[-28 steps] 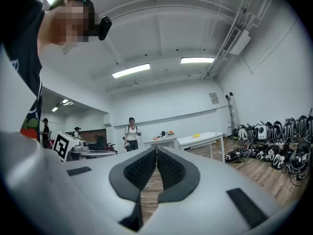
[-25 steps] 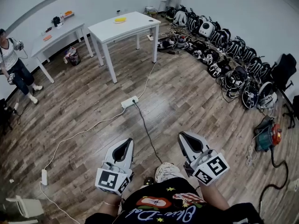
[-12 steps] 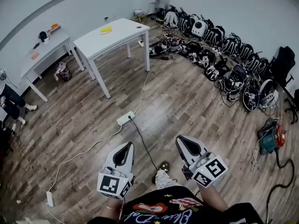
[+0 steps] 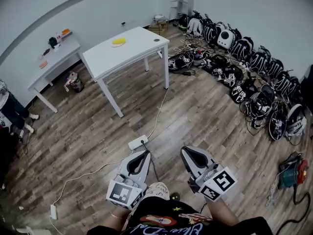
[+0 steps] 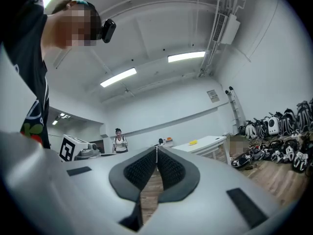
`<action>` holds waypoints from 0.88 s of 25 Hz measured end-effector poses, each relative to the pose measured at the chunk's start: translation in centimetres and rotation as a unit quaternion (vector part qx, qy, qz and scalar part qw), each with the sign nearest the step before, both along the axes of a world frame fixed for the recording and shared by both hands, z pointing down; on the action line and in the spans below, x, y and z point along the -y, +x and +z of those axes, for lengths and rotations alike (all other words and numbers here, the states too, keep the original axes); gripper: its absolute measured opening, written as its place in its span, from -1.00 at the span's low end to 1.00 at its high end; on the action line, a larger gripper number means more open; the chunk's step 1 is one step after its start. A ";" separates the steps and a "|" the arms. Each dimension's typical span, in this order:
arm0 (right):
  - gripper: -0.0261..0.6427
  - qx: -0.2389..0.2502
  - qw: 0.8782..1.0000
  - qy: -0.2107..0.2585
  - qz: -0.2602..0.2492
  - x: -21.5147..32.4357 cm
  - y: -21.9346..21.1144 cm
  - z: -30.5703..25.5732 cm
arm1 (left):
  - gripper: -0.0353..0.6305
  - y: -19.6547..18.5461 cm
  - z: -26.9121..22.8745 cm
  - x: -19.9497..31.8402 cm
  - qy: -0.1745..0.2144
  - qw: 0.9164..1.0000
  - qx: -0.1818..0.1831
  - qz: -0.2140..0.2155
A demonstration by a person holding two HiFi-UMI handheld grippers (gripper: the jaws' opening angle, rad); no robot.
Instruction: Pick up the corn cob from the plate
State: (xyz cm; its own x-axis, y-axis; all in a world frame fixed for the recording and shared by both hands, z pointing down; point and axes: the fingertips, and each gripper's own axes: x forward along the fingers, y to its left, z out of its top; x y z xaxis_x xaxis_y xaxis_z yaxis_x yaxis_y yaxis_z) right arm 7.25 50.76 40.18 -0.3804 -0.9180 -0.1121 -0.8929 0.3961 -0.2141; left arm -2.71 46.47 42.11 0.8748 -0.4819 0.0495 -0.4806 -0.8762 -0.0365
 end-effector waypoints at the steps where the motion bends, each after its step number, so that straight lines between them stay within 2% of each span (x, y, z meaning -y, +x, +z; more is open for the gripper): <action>1: -0.87 0.004 1.000 -0.002 -0.006 1.1 0.6 0.0 | -0.90 0.7 0.2 1.4 -0.005 1.000 0.000 -0.007; 5: -0.87 0.000 1.000 0.000 -0.017 7.4 4.1 -0.6 | -0.90 4.5 0.2 8.8 -0.015 1.000 -0.006 -0.018; 10: -0.87 -0.022 0.998 0.025 -0.060 21.2 7.5 -4.0 | -0.90 11.5 -2.2 22.4 -0.007 0.999 -0.044 -0.006; 12: -0.87 -0.036 0.996 0.034 -0.068 26.3 8.4 -4.9 | -0.90 13.6 -2.9 26.6 0.008 0.999 -0.053 0.003; 17: -0.87 -0.037 0.996 0.044 -0.070 37.4 10.3 -5.4 | -0.90 15.5 -3.5 36.5 0.023 0.998 -0.060 0.000; 22: -0.87 -0.028 0.997 0.013 -0.076 46.2 11.8 -3.5 | -0.90 15.1 -4.7 45.7 0.015 0.994 -0.092 -0.062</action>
State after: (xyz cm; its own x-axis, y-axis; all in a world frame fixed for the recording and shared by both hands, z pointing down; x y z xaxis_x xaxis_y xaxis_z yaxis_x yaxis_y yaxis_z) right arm 19.05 4.58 36.67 -0.5202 -0.8470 -0.1095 -0.8328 0.5315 -0.1548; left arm 12.37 0.72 37.40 0.8010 -0.5862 -0.1212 -0.5865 -0.8091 0.0373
